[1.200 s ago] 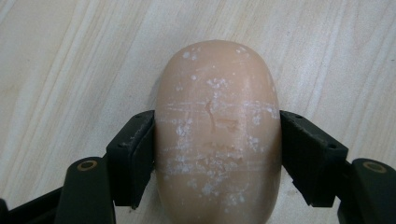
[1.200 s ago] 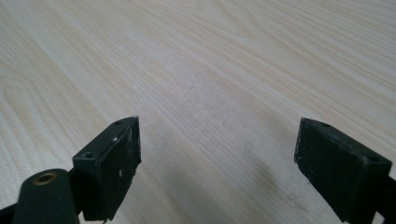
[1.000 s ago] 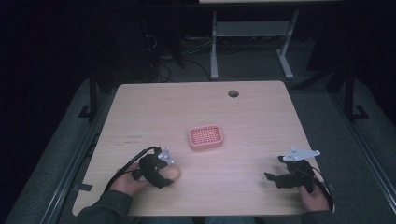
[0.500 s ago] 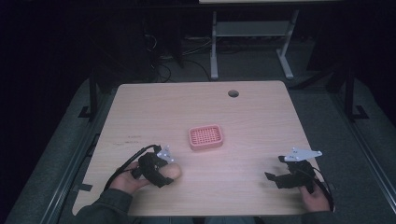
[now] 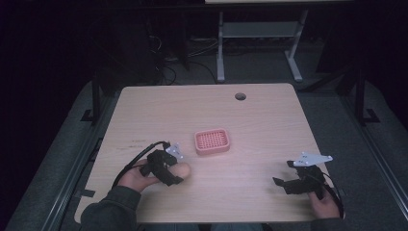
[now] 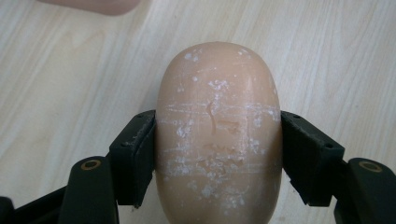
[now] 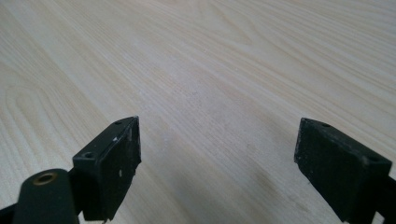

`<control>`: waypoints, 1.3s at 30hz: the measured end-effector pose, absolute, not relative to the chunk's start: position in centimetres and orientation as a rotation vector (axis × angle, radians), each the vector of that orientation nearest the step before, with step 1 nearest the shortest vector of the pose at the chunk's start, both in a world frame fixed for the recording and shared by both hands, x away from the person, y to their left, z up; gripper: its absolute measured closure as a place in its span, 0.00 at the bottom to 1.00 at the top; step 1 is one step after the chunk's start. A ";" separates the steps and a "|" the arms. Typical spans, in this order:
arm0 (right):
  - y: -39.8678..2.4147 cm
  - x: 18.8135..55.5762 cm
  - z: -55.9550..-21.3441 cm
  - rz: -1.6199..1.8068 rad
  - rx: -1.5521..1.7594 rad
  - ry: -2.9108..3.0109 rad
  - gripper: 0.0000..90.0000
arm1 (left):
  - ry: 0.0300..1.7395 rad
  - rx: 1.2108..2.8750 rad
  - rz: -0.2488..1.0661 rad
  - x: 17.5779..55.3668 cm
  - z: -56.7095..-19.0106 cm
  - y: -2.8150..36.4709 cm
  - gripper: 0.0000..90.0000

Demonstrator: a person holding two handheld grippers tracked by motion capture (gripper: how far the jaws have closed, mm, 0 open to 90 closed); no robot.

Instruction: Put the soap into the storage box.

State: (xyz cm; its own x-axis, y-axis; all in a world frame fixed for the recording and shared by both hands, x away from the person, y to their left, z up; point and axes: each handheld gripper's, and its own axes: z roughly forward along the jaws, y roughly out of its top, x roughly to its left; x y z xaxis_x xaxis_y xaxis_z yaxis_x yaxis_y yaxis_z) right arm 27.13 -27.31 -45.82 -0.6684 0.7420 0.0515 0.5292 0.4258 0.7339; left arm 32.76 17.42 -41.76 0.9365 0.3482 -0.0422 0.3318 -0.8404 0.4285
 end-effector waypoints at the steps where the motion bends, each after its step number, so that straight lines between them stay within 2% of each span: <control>1: -27.3 27.1 -45.8 1.088 1.102 2.404 0.16 | 0.489 2.657 0.048 32.9 -41.7 17.4 0.36; 17: -27.3 27.2 -45.8 1.098 1.085 2.404 0.16 | 0.464 2.668 0.008 35.0 -41.2 15.9 0.36; 39: -27.4 27.2 -45.7 1.106 1.085 2.400 0.16 | 0.455 2.675 0.018 36.8 -40.3 14.7 0.36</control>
State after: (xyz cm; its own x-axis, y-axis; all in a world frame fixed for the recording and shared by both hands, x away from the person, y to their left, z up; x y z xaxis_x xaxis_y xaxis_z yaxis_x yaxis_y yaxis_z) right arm 27.20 -27.43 -45.71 -0.6770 0.7341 0.0521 0.5163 0.4233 0.7444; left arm 36.84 14.68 -40.25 0.9462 0.3184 -0.0569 0.3128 -0.8560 0.4116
